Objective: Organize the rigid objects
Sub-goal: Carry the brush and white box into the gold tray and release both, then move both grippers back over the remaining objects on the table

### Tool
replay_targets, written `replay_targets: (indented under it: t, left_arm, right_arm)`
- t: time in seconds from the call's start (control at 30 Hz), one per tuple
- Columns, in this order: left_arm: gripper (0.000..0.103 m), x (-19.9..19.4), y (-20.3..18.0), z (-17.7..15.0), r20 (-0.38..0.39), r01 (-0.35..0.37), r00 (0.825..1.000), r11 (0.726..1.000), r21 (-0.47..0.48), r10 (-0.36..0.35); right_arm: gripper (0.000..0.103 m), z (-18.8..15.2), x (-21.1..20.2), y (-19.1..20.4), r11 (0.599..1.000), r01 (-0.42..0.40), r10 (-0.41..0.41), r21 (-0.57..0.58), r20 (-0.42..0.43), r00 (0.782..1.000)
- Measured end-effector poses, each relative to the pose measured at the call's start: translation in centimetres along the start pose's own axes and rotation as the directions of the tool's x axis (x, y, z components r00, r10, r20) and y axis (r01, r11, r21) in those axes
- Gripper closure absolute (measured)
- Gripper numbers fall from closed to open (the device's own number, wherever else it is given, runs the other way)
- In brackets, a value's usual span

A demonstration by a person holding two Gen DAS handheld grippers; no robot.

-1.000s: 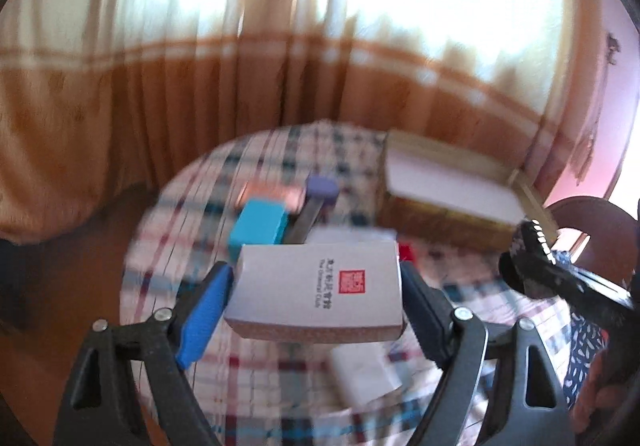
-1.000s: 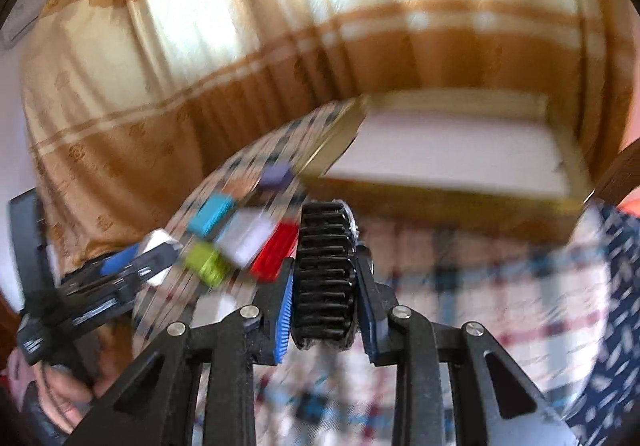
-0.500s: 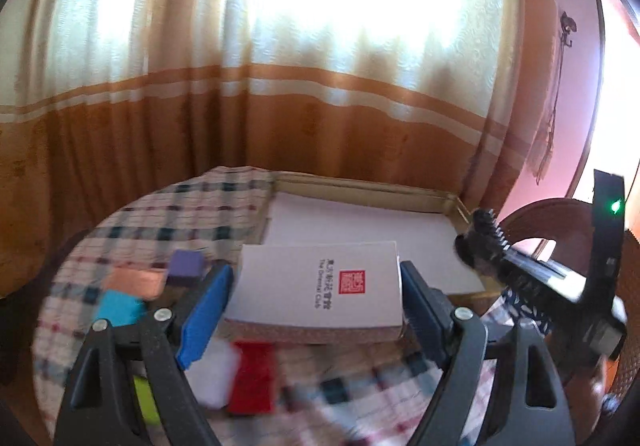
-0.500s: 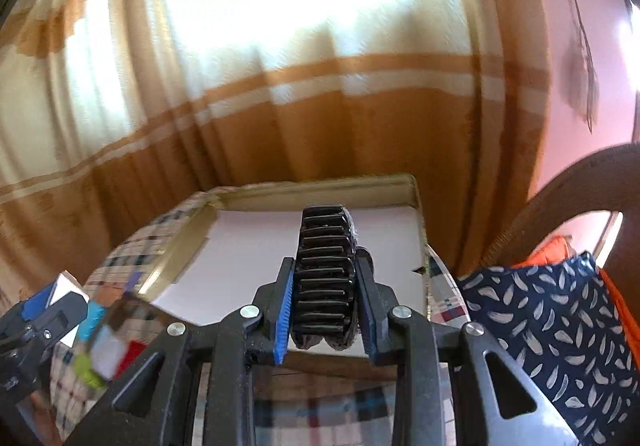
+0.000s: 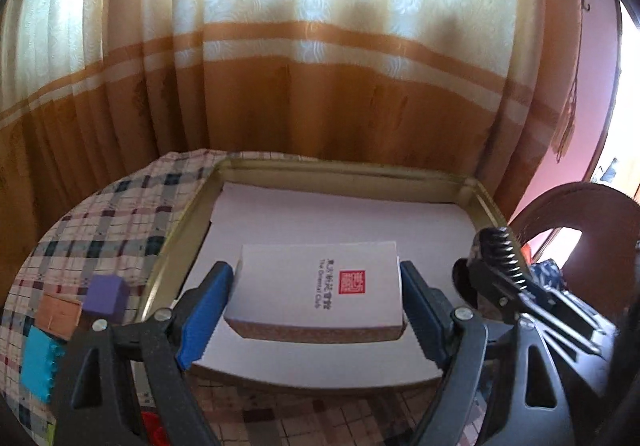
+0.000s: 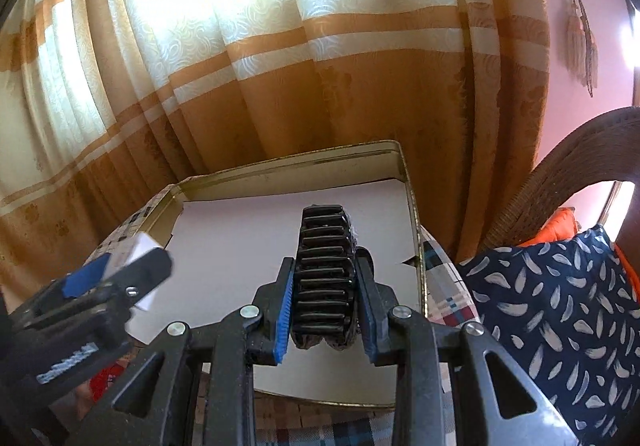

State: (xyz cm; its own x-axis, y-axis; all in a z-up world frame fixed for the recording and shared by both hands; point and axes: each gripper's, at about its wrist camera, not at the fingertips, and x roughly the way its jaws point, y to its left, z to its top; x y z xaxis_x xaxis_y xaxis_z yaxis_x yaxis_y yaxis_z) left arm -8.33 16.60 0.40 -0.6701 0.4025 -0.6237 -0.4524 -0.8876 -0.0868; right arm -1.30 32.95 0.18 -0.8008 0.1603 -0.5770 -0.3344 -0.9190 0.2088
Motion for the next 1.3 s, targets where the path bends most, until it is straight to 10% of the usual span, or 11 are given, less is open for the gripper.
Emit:
replay_targets:
  t: [0.33,0.5,0.73,1.07,1.3]
  left_arm:
    - [0.004,1.8,-0.2,-0.8,-0.069,-0.061,0.996,0.998,0.012,0.061]
    - [0.000,-0.6,0.8,-0.6,-0.033,-0.091,0.995,0.996,-0.021,0.090]
    - [0.000,-3.7,1.3,-1.1,0.030,-0.116,0.993,0.993,-0.001,0.116]
    - [0.000,-7.2,2.6,-2.2,0.118,-0.009,0.993,1.000,-0.011,0.010]
    - [0.000,-9.4,2.8,-4.8,0.187,-0.189,0.965,0.982,0.001,0.186]
  right_arm:
    - [0.060,0.2,-0.1,-0.3,0.999,-0.050,0.050,0.003,0.024,0.998]
    - [0.018,-0.2,-4.0,-0.7,0.999,-0.016,0.009,0.034,0.205,0.979]
    - [0.013,-1.4,-7.8,0.6,0.998,0.052,-0.064,0.045,0.342,0.937]
    - [0.011,-3.3,-9.4,-0.2,0.991,0.055,-0.093,0.126,0.317,0.944]
    - [0.010,-4.2,-10.3,1.9,0.992,0.099,-0.121,0.079,0.352,0.928]
